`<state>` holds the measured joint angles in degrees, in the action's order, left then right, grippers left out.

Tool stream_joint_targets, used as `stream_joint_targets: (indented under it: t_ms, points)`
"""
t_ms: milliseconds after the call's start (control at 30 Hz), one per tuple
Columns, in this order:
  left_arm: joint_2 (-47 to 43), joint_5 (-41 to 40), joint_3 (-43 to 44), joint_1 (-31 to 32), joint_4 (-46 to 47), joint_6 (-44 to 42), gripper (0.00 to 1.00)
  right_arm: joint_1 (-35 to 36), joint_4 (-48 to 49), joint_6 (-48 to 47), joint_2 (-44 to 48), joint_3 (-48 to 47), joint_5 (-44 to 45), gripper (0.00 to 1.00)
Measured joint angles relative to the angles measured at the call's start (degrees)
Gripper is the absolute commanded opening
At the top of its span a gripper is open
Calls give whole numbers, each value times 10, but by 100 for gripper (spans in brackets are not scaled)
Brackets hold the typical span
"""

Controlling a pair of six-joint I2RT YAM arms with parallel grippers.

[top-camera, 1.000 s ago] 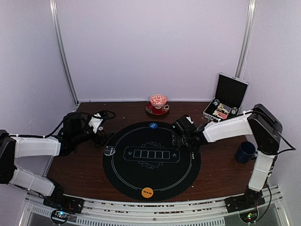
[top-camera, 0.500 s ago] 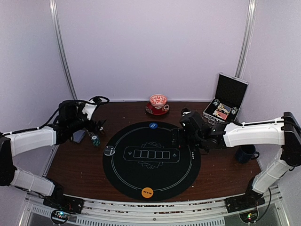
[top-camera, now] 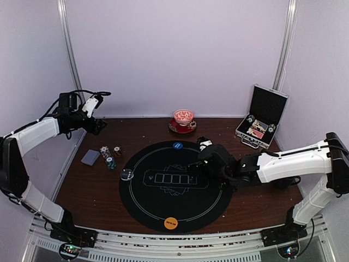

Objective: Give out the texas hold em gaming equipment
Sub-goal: Pick up the pile of poker chips from the pile of poker chips.

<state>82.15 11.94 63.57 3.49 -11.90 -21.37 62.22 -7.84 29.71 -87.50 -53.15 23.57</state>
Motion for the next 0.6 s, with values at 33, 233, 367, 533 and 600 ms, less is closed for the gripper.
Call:
stream_joint_targets:
  t_ms: [33, 233, 367, 533, 600]
  points:
    - [13, 8, 4, -4, -5, 1, 98, 0, 2, 0, 0, 2, 1, 100]
    - [68, 32, 4, -13, -23, 23, 98, 0, 10, -11, 0, 3, 20, 100]
    - [77, 35, -4, -18, -25, 33, 98, 0, 14, -15, -3, 3, 26, 100]
    - [116, 33, 8, -21, -37, 38, 98, 0, 17, -15, -22, 3, 28, 100]
    - [147, 33, 18, -21, -48, 38, 98, 0, 16, -15, -30, 3, 30, 100]
